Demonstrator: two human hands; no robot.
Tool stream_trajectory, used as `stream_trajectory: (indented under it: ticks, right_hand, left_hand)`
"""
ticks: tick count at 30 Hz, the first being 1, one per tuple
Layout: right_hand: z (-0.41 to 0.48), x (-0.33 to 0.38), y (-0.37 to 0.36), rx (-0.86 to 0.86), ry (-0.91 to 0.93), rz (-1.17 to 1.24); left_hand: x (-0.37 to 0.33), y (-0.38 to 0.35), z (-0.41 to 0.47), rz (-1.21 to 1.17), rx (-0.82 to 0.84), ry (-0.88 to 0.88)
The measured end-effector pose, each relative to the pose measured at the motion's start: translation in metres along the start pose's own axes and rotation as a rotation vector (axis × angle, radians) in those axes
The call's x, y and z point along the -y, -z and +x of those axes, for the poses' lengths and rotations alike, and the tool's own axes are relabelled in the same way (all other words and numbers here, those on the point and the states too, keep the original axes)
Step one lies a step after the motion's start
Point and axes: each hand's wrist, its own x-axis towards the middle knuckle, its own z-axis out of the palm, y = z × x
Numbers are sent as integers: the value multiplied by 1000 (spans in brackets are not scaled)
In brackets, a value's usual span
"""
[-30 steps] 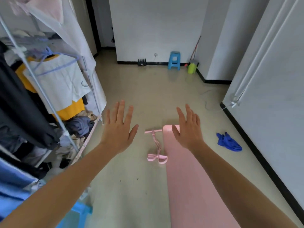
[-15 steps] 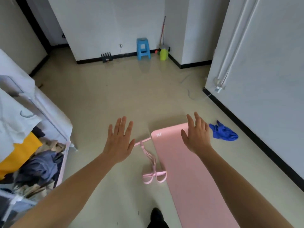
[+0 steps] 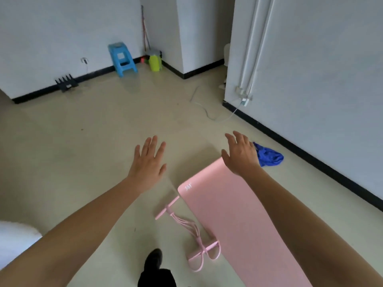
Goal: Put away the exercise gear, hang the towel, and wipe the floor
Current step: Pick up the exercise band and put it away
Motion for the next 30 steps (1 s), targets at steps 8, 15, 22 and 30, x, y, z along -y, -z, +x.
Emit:
stream_trajectory:
  ticks: [8, 15, 22, 30]
  right_hand:
    - [30, 36, -105, 101, -501, 47]
    - [3, 59, -202, 267, -720, 68]
    - [-42, 45, -413, 359, -910, 252]
    - [-122, 30, -725, 509, -868, 241]
  left_hand:
    - [48, -108, 152, -8, 143, -419]
    - [47, -215, 167, -54, 297, -624]
    - [8, -428, 135, 26, 503, -689]
    - [-63, -722, 69, 81, 638, -691]
